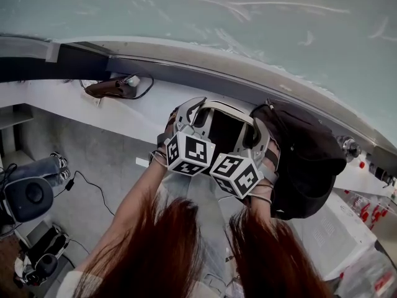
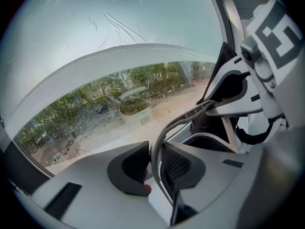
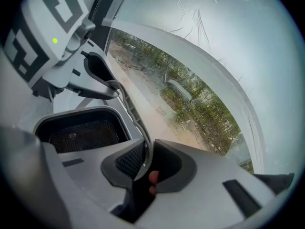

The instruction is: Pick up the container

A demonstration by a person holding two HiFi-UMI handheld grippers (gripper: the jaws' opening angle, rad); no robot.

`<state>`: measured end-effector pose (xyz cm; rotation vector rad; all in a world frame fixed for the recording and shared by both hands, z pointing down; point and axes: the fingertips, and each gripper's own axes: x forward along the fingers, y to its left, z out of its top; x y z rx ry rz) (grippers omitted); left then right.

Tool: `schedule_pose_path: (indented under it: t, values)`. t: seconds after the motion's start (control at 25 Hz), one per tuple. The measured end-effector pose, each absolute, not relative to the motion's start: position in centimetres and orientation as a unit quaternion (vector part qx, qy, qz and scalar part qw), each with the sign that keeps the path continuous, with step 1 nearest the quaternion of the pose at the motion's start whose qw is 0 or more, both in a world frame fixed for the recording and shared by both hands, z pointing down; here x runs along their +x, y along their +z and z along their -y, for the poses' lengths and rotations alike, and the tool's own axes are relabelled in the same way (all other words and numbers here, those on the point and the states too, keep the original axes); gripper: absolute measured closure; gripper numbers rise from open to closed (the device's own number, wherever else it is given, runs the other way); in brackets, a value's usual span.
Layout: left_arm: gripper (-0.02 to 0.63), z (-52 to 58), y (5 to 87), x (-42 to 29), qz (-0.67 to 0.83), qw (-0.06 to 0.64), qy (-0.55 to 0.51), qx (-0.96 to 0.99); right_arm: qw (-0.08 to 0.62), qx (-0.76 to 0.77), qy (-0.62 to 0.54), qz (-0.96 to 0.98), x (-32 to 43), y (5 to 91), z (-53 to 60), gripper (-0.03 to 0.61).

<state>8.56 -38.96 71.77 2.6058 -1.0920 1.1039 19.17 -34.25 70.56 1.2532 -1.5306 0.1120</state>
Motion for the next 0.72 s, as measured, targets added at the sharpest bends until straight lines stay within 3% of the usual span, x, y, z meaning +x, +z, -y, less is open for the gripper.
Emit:
schedule_pose_path:
  t: [0.72]
  values:
    - [0.535, 36.9, 69.8, 6.8, 0.397, 0.032, 0.357, 0.845, 0.492, 0.562, 0.012, 0.665, 17.6, 68.2, 32.6, 0.508]
